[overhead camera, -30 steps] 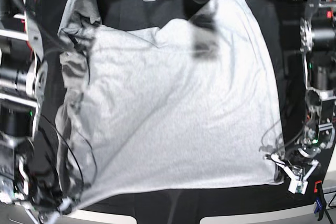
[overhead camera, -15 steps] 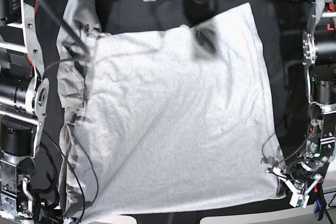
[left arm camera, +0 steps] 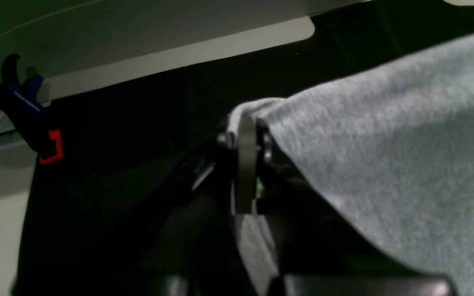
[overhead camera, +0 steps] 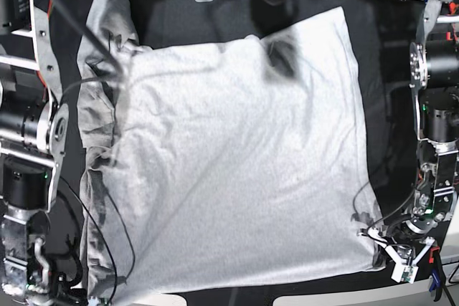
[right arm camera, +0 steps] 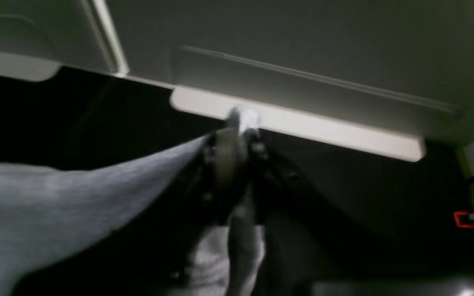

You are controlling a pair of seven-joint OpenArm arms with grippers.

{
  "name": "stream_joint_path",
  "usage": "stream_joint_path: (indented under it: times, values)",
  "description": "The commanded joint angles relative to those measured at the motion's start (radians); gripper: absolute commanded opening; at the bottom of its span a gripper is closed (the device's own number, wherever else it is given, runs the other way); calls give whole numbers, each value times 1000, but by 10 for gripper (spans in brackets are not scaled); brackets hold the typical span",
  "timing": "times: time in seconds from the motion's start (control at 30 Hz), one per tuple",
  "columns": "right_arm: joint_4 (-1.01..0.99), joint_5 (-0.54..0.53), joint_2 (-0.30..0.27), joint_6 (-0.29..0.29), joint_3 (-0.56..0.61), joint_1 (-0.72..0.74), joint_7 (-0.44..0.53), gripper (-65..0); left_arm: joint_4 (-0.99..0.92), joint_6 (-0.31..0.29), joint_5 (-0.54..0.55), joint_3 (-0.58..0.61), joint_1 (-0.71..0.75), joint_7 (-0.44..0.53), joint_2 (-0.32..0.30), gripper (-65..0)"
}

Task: Layout the t-shirt on the table in an organized manner, then fold the t-shirt properly
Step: 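Release the hem corners and hold both grippers beside the flat shirt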

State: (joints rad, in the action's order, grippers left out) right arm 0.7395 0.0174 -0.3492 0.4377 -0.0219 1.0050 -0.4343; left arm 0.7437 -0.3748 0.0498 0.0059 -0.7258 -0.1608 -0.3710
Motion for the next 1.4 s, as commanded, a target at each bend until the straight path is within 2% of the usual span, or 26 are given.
stream_joint_path:
  times: [0.0, 0.07, 0.1, 0.23, 0.47, 0.6, 0.7, 0.87, 0.9, 0.97, 1.03, 1.13, 1.3, 1.37]
  values:
    - [17, -8, -9, -10, -4, 40, 40, -426, 17, 5, 11, -4, -39, 27, -9, -650]
    - [17, -8, -8, -12, -4, 27, 70, -312, 17, 5, 25, -4, -39, 27, -9, -650]
    - [17, -8, -8, -19, -4, 20, 79, -296, 17, 5, 41, -4, -39, 27, -9, -650]
    - [17, -8, -8, -74, -4, 0, 79, -297, 17, 5, 94, -4, -40, 28, -9, -650]
    - [17, -25, -8, -73, -4, 0, 68, -297, 17, 5, 89, -4, -39, 29, -9, -650]
    - [17, -82, -8, -72, -4, 0, -35, -297, 17, 5, 89, -4, -40, 62, -9, -650]
    - [17, -97, -8, -72, -4, 0, -72, -297, 17, 5, 88, -4, -39, 95, -9, -650]
    - [18, -100, -8, -72, -4, 0, -121, -297, 17, 5, 0, -4, -39, 164, -12, -650]
    - [18, -100, -8, -72, -4, 0, -130, -297, 17, 7, -9, -4, -40, 181, -13, -598]
    - [18, -100, -8, -71, -4, 0, -146, -298, 17, 37, -24, -4, -40, 226, -14, -435]
    - [18, -100, -8, -71, -4, 0, -160, -298, 17, 97, -23, -4, -42, 237, -14, -349]
    - [18, -100, -8, -71, -4, 0, -168, -298, 17, 155, -24, -4, -42, 237, -15, -343]
    - [18, -100, -8, -71, -4, 0, -169, -298, 17, 154, -23, -4, -42, 230, -23, -343]
    - [18, -100, -8, -71, -4, 0, -173, -298, 17, 153, -17, -4, -43, 179, -25, -343]
